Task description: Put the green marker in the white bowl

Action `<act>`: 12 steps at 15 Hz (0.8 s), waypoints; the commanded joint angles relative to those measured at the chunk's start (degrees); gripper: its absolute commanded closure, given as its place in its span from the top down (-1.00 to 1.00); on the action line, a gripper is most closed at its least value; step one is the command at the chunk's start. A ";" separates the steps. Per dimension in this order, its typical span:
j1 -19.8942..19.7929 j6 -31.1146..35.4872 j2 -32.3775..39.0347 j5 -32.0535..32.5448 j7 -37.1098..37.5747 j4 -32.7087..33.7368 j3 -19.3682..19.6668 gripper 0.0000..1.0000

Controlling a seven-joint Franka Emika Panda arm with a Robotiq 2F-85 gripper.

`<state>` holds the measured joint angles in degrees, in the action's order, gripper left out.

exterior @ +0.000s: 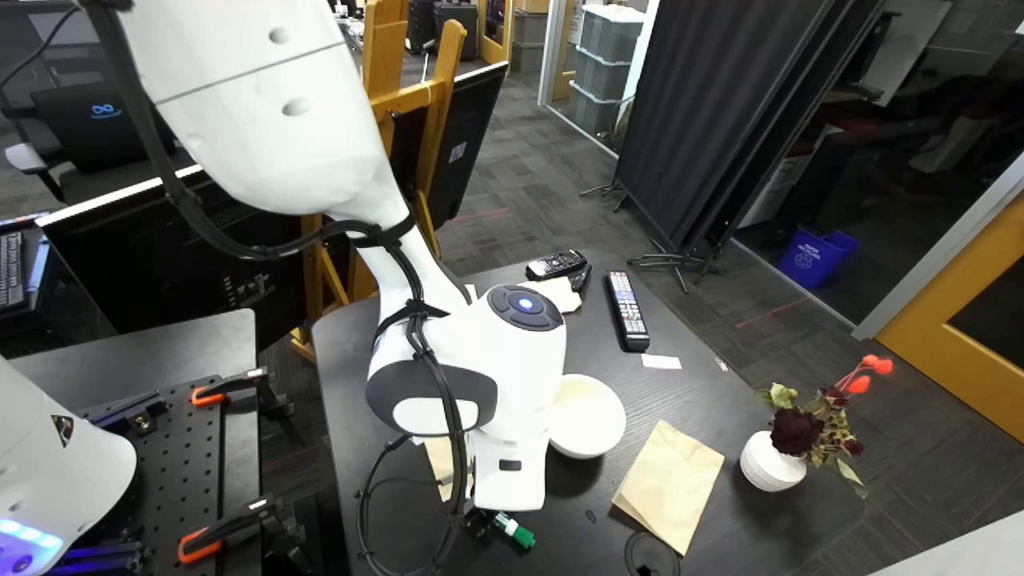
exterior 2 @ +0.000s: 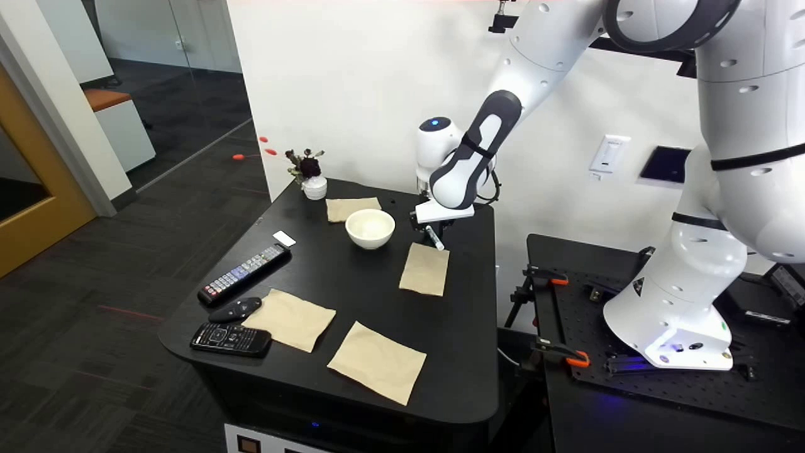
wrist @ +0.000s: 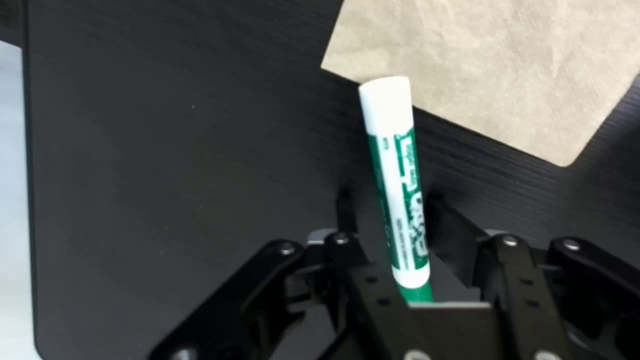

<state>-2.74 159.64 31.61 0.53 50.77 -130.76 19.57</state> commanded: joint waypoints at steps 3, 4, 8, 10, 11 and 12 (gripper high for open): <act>1.08 0.12 -1.40 -0.49 -1.22 -0.87 2.24 -0.98; 1.59 0.05 -2.95 0.00 -1.19 -1.72 2.99 -0.89; 3.13 0.25 -8.65 1.79 -1.39 -4.12 5.53 -0.90; 4.04 0.75 -12.29 2.79 -0.99 -5.20 6.39 -0.90; 4.61 1.32 -13.97 3.58 -0.36 -5.61 6.85 -0.90; 5.15 1.88 -15.65 4.54 0.21 -6.09 7.18 -0.90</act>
<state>0.32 159.91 23.08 2.58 50.76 -132.90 24.98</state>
